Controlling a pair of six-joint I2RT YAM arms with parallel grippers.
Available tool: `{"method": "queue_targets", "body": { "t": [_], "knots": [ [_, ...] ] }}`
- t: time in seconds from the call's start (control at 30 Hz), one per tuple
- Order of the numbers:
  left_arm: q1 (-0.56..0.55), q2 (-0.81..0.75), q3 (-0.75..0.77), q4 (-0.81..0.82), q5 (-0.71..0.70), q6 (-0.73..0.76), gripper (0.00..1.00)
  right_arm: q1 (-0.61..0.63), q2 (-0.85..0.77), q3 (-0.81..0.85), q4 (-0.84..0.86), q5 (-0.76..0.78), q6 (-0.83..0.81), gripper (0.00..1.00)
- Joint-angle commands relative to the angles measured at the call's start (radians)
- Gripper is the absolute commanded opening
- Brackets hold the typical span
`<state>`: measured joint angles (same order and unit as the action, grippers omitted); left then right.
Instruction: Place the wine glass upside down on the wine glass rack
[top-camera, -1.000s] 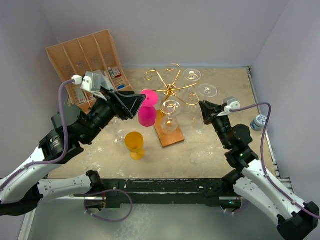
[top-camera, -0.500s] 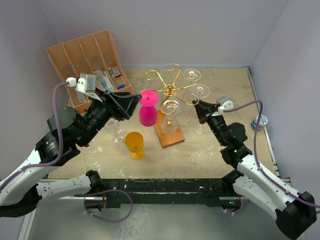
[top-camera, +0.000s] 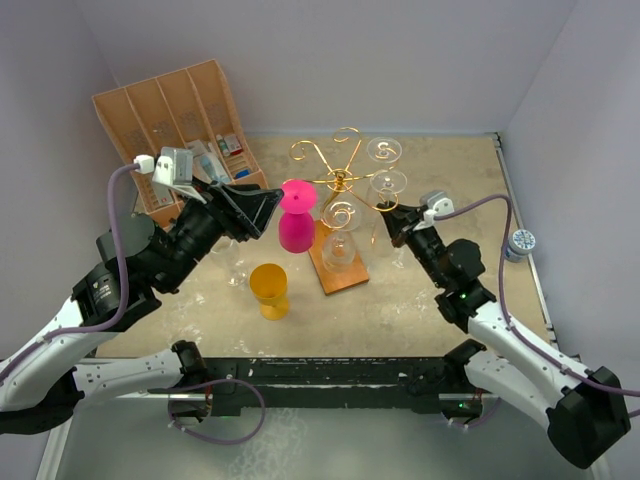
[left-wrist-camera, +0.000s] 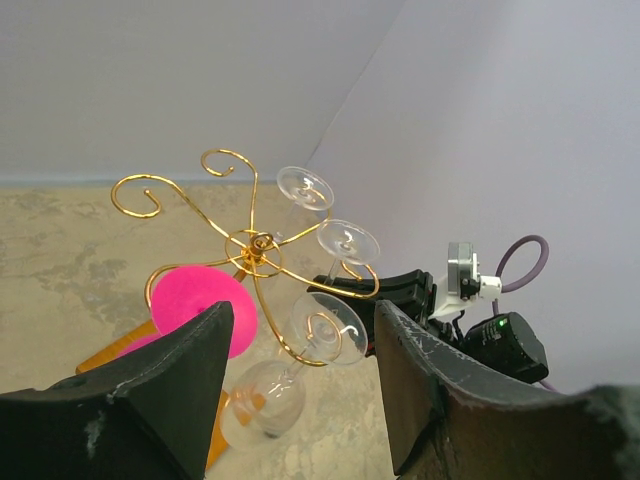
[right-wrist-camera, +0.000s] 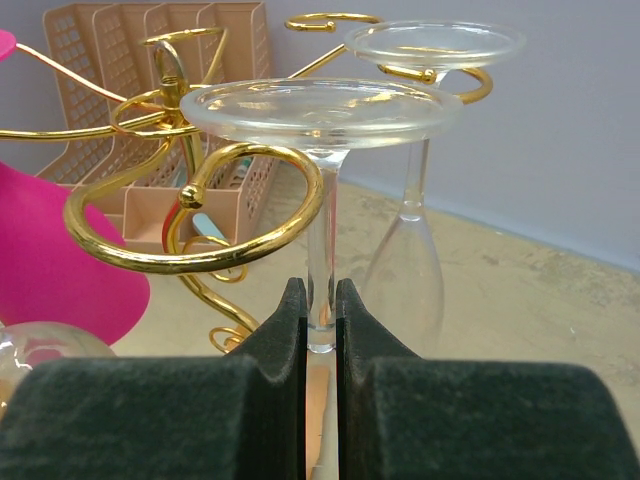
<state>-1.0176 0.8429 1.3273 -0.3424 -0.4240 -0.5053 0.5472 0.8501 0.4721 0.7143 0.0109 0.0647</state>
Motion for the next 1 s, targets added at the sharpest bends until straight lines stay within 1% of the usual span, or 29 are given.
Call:
{"method": "queue_targets", "body": {
  "t": [0.0, 0.53, 0.97],
  "knots": [
    [-0.004, -0.002, 0.007, 0.011, -0.007, -0.01, 0.56, -0.004, 0.016, 0.032, 0.084, -0.05, -0.015, 0.0],
    [-0.004, -0.001, 0.006, 0.01, -0.009, -0.019, 0.56, -0.006, 0.047, 0.04, 0.106, -0.198, -0.011, 0.0],
    [-0.004, -0.013, 0.001, 0.002, -0.012, -0.033, 0.56, -0.006, 0.0, -0.011, 0.159, -0.217, 0.035, 0.0]
  ]
}}
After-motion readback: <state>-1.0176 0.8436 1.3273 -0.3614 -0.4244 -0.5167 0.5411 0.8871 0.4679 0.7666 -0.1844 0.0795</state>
